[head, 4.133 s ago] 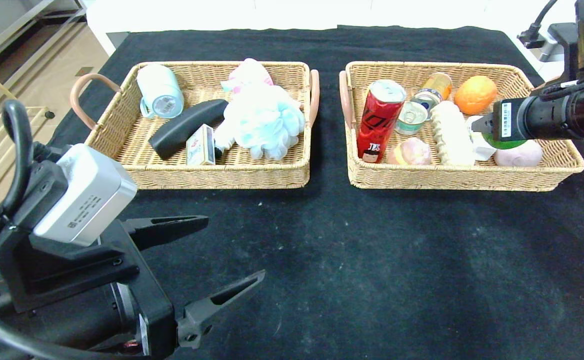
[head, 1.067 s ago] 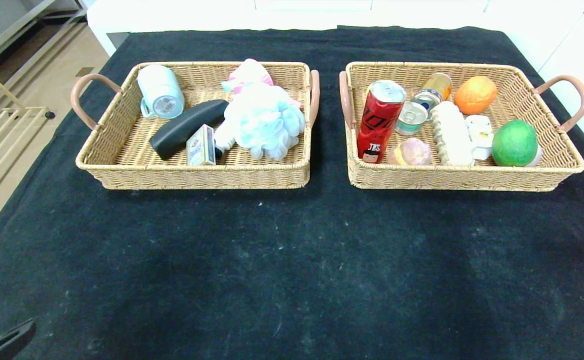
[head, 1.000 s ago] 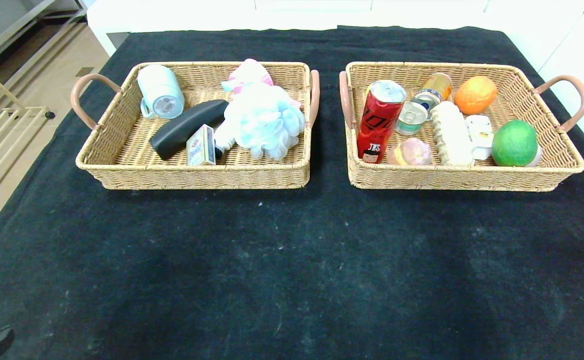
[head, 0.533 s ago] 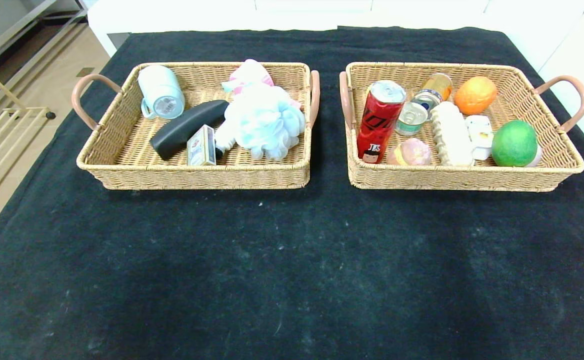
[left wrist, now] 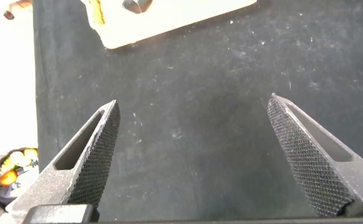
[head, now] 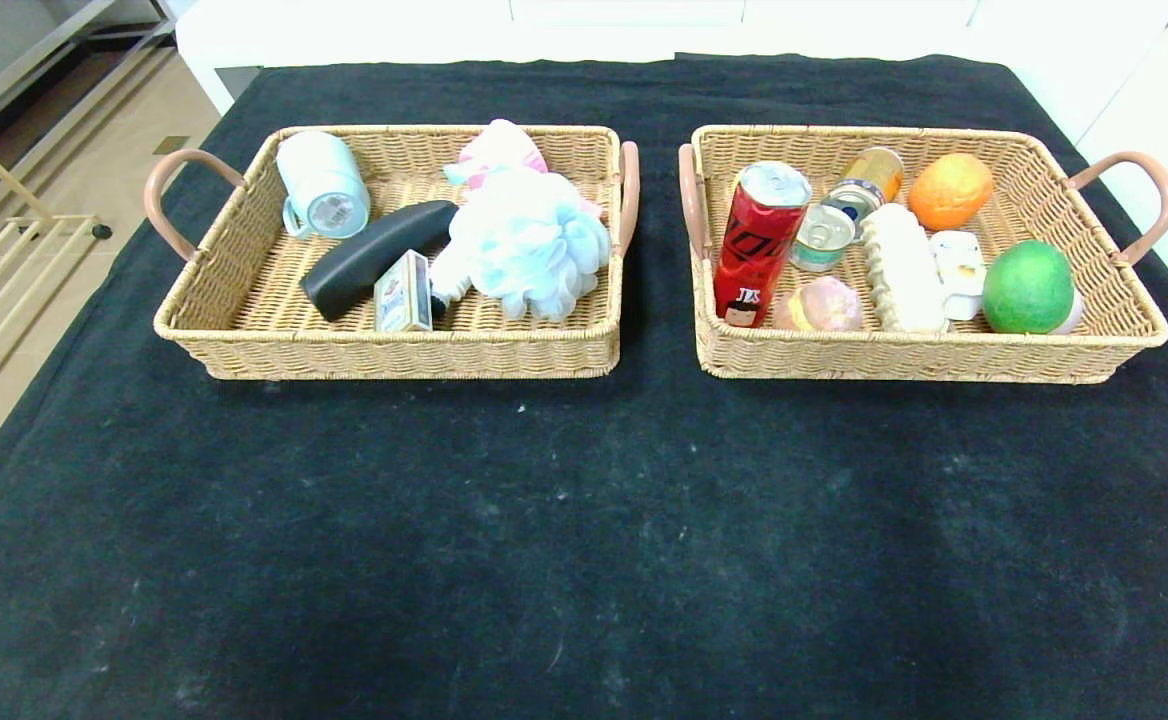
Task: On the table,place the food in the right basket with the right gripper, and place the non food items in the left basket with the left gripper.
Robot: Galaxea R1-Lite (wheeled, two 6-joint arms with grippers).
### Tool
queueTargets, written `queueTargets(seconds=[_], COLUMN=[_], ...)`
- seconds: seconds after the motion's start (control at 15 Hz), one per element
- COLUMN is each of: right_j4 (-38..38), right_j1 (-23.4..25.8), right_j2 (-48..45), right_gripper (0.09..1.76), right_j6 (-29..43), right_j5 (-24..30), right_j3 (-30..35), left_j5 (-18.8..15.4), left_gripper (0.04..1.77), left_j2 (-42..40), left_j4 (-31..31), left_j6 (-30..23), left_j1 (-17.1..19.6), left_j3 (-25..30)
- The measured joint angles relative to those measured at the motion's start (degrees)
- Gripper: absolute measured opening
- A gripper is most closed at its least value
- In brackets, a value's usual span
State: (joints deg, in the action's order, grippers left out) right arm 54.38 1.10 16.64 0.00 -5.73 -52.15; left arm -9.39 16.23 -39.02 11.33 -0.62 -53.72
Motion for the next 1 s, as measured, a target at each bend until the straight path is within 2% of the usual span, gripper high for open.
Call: queueTargets(seconds=[0.33,0.67,0.87,1.0], right_j4=[-0.17,-2.62,-10.92,-13.81], right_j1=[-0.06,-0.50,-0.72,-0.77], right_j2=[-4.66,-9.73,-14.32,-15.79], right_gripper=[1.70,1.70,1.70,1.70], right_j6=[0.07,0.29,0.29,0.55], right_j5=[0.13,1.02,2.57,2.40], right_j3=[4.96,8.61,12.35,14.12], left_j5=[0.00,-2.62,-2.68,-2.40], left_gripper=[1.72,1.72,1.72,1.72], left_j2=[-2.67,-8.90,-13.64,-15.15], left_j4=[-3.28,-2.38,2.19,5.97], left_j6=[0.05,-0.15,-0.69,-1.52], left_j1=[-0.95,0.22,0.41,0.46], left_j3=[0.67,6.57,12.54,15.25])
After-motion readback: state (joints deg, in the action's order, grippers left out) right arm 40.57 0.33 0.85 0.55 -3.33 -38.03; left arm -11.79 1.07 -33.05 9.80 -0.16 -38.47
